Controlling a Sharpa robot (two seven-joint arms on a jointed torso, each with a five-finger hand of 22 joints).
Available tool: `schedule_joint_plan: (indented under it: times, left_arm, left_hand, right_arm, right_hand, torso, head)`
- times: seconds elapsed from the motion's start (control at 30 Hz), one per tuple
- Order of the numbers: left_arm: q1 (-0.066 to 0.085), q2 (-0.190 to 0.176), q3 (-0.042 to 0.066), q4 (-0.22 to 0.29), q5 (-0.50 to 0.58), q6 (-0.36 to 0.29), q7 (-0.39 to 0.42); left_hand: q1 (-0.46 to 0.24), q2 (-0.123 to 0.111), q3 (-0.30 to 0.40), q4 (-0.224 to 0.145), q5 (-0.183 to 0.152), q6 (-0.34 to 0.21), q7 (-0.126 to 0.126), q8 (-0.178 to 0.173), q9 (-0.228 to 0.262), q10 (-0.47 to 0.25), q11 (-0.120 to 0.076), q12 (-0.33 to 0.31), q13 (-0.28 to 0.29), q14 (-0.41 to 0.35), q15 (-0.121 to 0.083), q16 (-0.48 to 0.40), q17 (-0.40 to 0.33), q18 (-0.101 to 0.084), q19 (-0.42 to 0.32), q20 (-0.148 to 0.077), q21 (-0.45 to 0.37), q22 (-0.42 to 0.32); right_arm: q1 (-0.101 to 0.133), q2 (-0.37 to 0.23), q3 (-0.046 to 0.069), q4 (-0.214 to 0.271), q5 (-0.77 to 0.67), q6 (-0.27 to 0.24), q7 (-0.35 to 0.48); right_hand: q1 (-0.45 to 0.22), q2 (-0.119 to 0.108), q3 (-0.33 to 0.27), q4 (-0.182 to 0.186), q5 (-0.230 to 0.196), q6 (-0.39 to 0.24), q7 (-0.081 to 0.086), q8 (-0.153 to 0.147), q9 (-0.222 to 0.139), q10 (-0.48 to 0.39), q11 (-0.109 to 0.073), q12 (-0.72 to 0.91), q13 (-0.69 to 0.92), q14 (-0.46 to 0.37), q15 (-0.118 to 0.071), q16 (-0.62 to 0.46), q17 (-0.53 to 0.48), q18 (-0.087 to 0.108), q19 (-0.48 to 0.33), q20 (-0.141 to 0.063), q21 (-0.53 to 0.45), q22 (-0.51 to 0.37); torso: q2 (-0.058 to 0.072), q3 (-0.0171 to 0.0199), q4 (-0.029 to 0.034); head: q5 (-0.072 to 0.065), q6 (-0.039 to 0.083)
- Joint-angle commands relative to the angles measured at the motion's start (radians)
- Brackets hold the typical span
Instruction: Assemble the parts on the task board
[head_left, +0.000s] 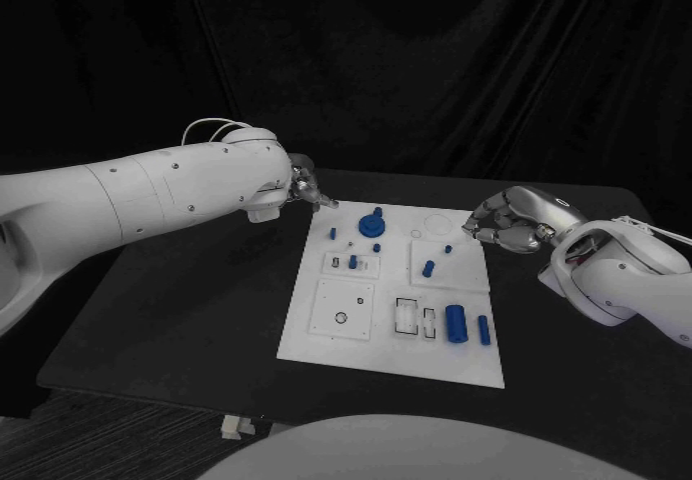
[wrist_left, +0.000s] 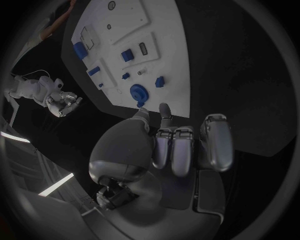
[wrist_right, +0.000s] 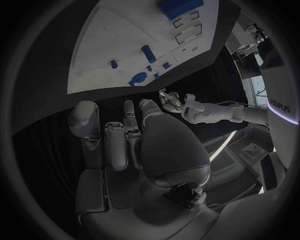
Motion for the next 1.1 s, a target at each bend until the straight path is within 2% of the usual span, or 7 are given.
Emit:
schedule_joint_plan:
  times: [0.03, 0.2, 0.73, 0.93, 1.07, 1.1]
  left_arm:
    - [-0.008, 0.006, 0.001, -0.014, -0.012, 0.039, 0.025]
    - [-0.015, 0.009, 0.001, -0.021, -0.012, 0.051, 0.031]
    - [-0.027, 0.033, 0.001, -0.038, -0.012, 0.093, 0.059]
    - [-0.036, 0.049, 0.001, -0.054, -0.012, 0.114, 0.045]
    - [-0.042, 0.057, 0.001, -0.063, -0.012, 0.117, 0.027]
    - [-0.044, 0.059, 0.001, -0.066, -0.012, 0.117, 0.024]
  left_hand:
    - [-0.027, -0.003, -0.053, 0.014, -0.012, 0.018, 0.0, 0.016, 0.012, 0.108, 0.0, 0.014, 0.258, 0.104, 0.002, 0.018, 0.264, -0.009, 0.041, -0.002, 0.004, 0.21]
    - [-0.042, 0.001, -0.064, 0.015, -0.012, 0.024, -0.004, 0.029, 0.022, 0.108, -0.003, 0.014, 0.258, 0.104, -0.001, 0.018, 0.264, -0.009, 0.04, -0.004, 0.003, 0.21]
    - [-0.047, 0.008, -0.068, 0.013, -0.012, 0.026, -0.006, 0.038, 0.03, 0.108, -0.004, 0.014, 0.258, 0.104, -0.001, 0.018, 0.264, -0.008, 0.036, -0.005, -0.004, 0.208]
    - [-0.047, 0.009, -0.069, 0.013, -0.012, 0.028, -0.007, 0.041, 0.032, 0.108, -0.005, 0.014, 0.258, 0.104, -0.002, 0.018, 0.264, -0.007, 0.034, -0.006, -0.006, 0.207]
    - [-0.048, 0.01, -0.076, 0.013, -0.012, 0.037, -0.01, 0.057, 0.045, 0.108, -0.007, 0.014, 0.258, 0.104, -0.003, 0.018, 0.264, -0.007, 0.032, -0.007, -0.007, 0.207]
    - [-0.049, 0.01, -0.079, 0.012, -0.012, 0.041, -0.012, 0.071, 0.058, 0.108, -0.008, 0.014, 0.258, 0.104, -0.004, 0.018, 0.264, -0.007, 0.032, -0.008, -0.007, 0.207]
  right_arm:
    - [-0.002, 0.0, 0.001, 0.002, -0.002, -0.012, 0.001]
    - [-0.002, -0.006, 0.001, 0.007, -0.001, -0.014, 0.001]
    - [-0.002, 0.001, 0.001, 0.004, 0.002, -0.01, -0.001]
    - [-0.002, 0.004, 0.001, 0.002, 0.002, -0.008, -0.001]
    - [-0.002, 0.006, 0.001, 0.002, 0.002, -0.006, -0.002]
    - [-0.002, 0.006, 0.001, 0.002, 0.002, -0.006, -0.002]
  right_hand:
    - [0.019, 0.0, 0.026, 0.0, 0.02, 0.004, -0.001, 0.022, 0.015, 0.103, -0.01, 0.005, 0.255, 0.064, -0.01, -0.008, 0.112, 0.018, -0.003, -0.002, -0.013, 0.129]
    - [0.018, 0.0, 0.026, 0.0, 0.02, 0.004, -0.002, 0.022, 0.015, 0.103, -0.01, 0.005, 0.255, 0.064, -0.01, -0.008, 0.112, 0.018, -0.003, -0.002, -0.014, 0.129]
    - [0.016, 0.0, 0.026, 0.003, 0.02, 0.004, -0.002, 0.022, 0.015, 0.103, -0.01, 0.005, 0.255, 0.067, -0.01, 0.002, 0.123, 0.014, 0.004, -0.002, 0.008, 0.135]
    - [0.016, 0.0, 0.026, 0.003, 0.02, 0.005, -0.002, 0.023, 0.015, 0.103, -0.011, 0.005, 0.255, 0.067, -0.01, 0.001, 0.121, 0.014, 0.004, -0.002, 0.006, 0.134]
    - [0.016, 0.0, 0.027, 0.003, 0.02, 0.004, -0.002, 0.023, 0.015, 0.103, -0.011, 0.005, 0.255, 0.067, -0.01, 0.0, 0.121, 0.015, 0.003, -0.003, 0.005, 0.134]
    - [0.016, 0.0, 0.027, 0.003, 0.02, 0.004, -0.002, 0.023, 0.015, 0.103, -0.011, 0.005, 0.255, 0.067, -0.01, 0.0, 0.121, 0.015, 0.003, -0.003, 0.005, 0.134]
  torso:
    - [0.0, 0.0004, -0.0003]
    - [-0.001, 0.0001, 0.0]
    - [-0.001, 0.0007, -0.0004]
    - [-0.001, 0.001, 0.0002]
    - [-0.001, 0.0006, 0.0001]
    - [-0.001, 0.0003, 0.0001]
  head:
    - [0.001, 0.0]
    - [0.006, 0.0]
    - [0.002, 0.0]
    - [0.003, 0.0]
    - [0.002, 0.0]
    - [0.002, 0.0]
